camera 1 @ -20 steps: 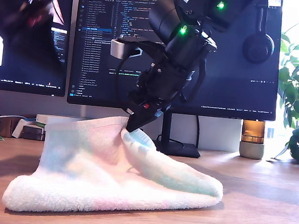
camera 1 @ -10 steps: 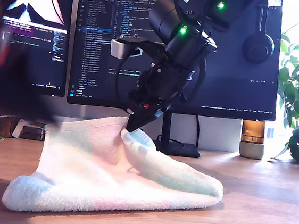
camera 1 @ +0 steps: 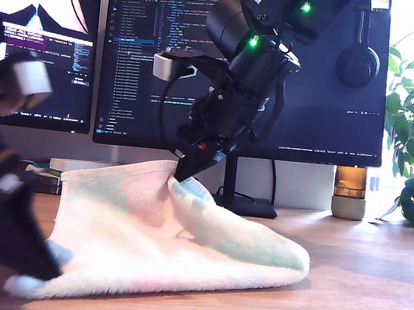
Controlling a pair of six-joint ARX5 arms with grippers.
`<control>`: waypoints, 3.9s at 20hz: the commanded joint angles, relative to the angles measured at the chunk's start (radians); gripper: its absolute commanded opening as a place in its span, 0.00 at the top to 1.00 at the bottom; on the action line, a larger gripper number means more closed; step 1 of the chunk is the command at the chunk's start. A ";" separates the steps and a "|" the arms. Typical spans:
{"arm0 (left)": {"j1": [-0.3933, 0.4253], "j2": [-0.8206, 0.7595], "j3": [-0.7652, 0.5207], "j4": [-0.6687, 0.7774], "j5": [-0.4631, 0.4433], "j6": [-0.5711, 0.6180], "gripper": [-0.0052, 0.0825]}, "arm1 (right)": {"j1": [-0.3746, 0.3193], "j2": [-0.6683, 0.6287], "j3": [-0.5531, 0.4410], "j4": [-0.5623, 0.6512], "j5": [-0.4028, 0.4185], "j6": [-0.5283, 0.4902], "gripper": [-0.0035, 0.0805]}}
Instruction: Fold the tea towel to a neat square and place it to the right
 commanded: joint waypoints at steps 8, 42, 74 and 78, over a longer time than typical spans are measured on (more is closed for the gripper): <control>-0.005 0.085 -0.034 -0.132 -0.021 -0.004 0.97 | 0.002 0.002 0.011 0.117 0.143 -0.004 0.74; 0.022 0.085 0.046 -0.545 -0.177 -0.179 0.97 | -0.335 0.002 0.043 -0.551 -0.591 0.725 0.67; 0.022 0.085 0.047 -0.532 -0.176 -0.179 0.97 | -0.262 0.101 0.043 -0.566 -0.417 0.679 0.97; 0.022 0.085 0.047 -0.518 -0.177 -0.178 0.97 | -0.242 0.100 0.043 -0.604 -0.416 0.653 0.82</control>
